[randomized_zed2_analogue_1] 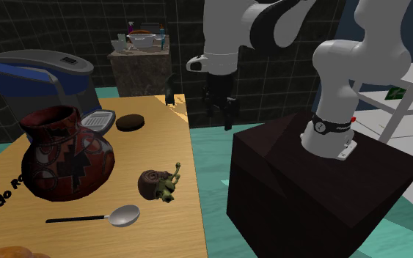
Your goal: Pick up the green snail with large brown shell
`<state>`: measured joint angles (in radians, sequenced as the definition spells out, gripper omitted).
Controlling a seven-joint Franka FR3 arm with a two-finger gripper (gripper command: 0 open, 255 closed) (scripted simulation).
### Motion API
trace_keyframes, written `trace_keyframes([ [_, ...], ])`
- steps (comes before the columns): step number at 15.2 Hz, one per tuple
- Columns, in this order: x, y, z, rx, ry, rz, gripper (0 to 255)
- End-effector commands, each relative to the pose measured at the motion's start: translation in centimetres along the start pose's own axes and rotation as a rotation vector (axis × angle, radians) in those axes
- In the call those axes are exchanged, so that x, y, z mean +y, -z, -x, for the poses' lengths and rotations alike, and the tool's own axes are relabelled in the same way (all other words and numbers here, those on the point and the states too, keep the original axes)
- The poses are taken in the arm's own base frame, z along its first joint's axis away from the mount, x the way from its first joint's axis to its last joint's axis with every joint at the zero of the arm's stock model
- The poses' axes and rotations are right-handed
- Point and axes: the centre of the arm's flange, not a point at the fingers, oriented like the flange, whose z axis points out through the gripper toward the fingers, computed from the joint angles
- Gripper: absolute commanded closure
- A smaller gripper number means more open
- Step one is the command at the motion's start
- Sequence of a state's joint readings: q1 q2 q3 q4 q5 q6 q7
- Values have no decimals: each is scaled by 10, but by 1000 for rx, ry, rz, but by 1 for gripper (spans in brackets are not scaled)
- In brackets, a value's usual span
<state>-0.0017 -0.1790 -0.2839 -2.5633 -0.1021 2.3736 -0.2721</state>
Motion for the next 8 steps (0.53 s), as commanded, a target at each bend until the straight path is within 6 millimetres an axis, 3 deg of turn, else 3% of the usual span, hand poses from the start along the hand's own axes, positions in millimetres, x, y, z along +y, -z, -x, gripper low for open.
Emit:
trace_keyframes([
  [1, 13, -21, -12, 10, 10, -2, 0],
  [8, 48, -94, -54, 39, 42, -17, 0],
])
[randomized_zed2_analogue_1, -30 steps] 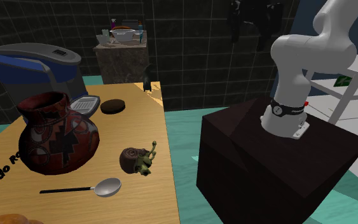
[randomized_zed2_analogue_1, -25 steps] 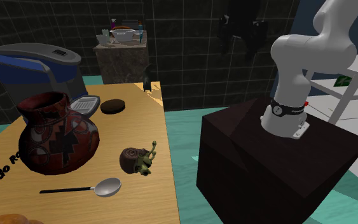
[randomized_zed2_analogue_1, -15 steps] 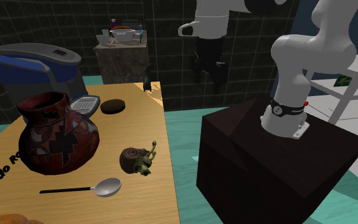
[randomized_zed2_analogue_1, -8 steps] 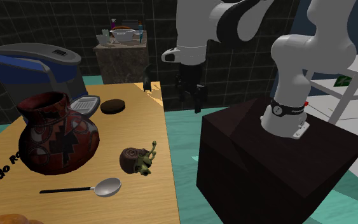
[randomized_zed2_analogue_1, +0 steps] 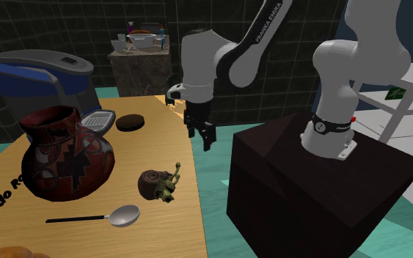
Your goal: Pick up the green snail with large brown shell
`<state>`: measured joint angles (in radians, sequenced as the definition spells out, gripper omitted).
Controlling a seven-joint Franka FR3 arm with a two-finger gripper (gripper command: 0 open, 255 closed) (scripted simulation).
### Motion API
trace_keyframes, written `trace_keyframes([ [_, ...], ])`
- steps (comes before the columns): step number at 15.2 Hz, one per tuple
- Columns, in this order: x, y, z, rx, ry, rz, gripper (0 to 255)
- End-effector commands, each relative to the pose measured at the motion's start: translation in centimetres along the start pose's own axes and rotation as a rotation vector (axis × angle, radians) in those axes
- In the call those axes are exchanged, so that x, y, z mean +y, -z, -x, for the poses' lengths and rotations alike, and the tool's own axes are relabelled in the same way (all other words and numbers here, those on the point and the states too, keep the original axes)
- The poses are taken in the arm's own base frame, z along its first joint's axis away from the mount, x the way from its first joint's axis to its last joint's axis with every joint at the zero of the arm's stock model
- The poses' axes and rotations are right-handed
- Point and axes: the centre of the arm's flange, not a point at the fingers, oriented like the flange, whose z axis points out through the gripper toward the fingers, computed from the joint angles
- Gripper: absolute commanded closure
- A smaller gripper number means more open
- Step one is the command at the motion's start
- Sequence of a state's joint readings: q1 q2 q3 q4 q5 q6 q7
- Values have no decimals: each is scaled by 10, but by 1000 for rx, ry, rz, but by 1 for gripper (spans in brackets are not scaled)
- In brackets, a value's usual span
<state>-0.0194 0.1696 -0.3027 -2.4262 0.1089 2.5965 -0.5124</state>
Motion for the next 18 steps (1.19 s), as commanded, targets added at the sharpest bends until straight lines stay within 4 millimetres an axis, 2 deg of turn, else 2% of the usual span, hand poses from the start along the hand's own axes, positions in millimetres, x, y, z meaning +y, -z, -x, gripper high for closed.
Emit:
trace_keyframes([
  [1, 13, -22, -12, 9, 10, -4, 0],
  [10, 57, -115, -67, 46, 52, -24, 0],
  [18, 58, -157, -67, 47, 52, -24, 0],
])
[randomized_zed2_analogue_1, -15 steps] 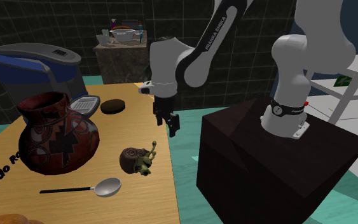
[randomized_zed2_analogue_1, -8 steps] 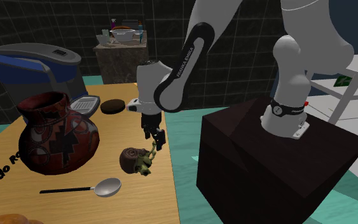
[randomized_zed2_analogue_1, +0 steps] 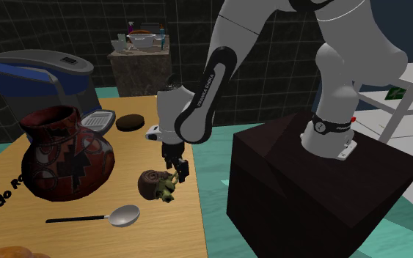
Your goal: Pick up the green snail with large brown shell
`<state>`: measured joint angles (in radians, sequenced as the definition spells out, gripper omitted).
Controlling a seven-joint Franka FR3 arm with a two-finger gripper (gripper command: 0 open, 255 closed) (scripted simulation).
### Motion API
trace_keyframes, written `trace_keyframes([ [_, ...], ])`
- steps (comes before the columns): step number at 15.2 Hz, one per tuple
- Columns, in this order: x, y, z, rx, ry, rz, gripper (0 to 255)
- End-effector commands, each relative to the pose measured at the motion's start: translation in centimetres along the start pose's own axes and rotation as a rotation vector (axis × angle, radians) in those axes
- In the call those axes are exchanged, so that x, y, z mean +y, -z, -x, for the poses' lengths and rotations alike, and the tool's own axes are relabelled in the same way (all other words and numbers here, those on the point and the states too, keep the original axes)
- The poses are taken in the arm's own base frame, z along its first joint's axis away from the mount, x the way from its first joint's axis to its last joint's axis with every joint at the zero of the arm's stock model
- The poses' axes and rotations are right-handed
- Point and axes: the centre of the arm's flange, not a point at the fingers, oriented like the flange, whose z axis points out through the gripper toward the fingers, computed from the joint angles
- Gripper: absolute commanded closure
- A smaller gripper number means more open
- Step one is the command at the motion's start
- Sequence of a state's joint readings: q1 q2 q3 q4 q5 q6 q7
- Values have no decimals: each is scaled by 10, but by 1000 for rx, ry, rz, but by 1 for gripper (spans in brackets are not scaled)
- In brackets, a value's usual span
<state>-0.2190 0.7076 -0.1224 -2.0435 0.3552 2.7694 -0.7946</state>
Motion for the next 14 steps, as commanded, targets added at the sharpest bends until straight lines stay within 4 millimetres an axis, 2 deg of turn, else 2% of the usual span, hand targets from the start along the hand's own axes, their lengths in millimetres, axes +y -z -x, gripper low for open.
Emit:
trace_keyframes([
  [1, 1, -7, 0, 0, 0, 0, 0],
  [2, 1, -7, 0, 0, 0, 0, 0],
  [3, 0, -7, 0, 0, 0, 0, 255],
  [12, 1, -7, 0, 0, 0, 0, 255],
  [14, 0, 3, -1, 0, 0, 0, 255],
])
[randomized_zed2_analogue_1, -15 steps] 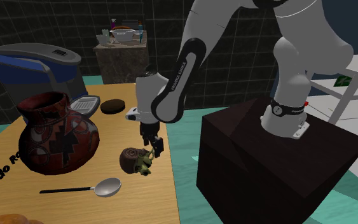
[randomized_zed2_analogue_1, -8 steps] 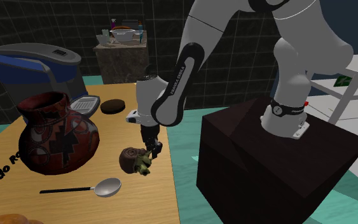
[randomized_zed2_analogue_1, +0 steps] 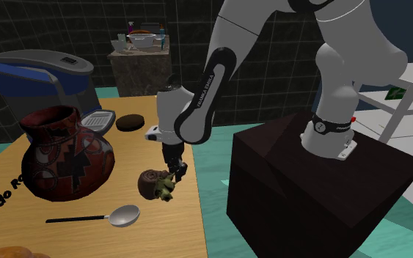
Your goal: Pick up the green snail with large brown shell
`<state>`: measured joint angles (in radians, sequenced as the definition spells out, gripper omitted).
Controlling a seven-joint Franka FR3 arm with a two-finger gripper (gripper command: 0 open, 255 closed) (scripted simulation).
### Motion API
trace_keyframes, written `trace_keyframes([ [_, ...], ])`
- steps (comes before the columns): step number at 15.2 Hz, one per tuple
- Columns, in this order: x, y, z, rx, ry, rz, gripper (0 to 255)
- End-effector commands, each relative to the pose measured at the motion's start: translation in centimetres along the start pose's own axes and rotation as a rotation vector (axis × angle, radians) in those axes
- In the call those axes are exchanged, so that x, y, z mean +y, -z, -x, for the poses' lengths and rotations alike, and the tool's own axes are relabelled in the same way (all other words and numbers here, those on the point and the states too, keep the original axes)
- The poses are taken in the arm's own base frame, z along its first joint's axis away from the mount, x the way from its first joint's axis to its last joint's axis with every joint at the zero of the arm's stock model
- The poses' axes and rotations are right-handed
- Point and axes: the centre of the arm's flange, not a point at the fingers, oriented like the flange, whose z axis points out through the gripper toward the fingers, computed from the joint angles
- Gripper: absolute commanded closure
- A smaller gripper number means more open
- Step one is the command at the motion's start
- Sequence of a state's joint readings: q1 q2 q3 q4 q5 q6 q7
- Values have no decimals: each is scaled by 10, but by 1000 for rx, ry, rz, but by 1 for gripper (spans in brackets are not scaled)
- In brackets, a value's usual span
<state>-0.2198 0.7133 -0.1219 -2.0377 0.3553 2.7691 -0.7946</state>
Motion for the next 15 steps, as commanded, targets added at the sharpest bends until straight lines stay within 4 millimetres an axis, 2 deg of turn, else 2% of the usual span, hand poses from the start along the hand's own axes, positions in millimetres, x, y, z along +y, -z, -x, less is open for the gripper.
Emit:
trace_keyframes([
  [1, 0, 10, 0, 0, 0, 0, 255],
  [13, -2, 73, -4, 0, 0, 0, 255],
  [15, -2, 74, -4, 0, 0, 0, 255],
])
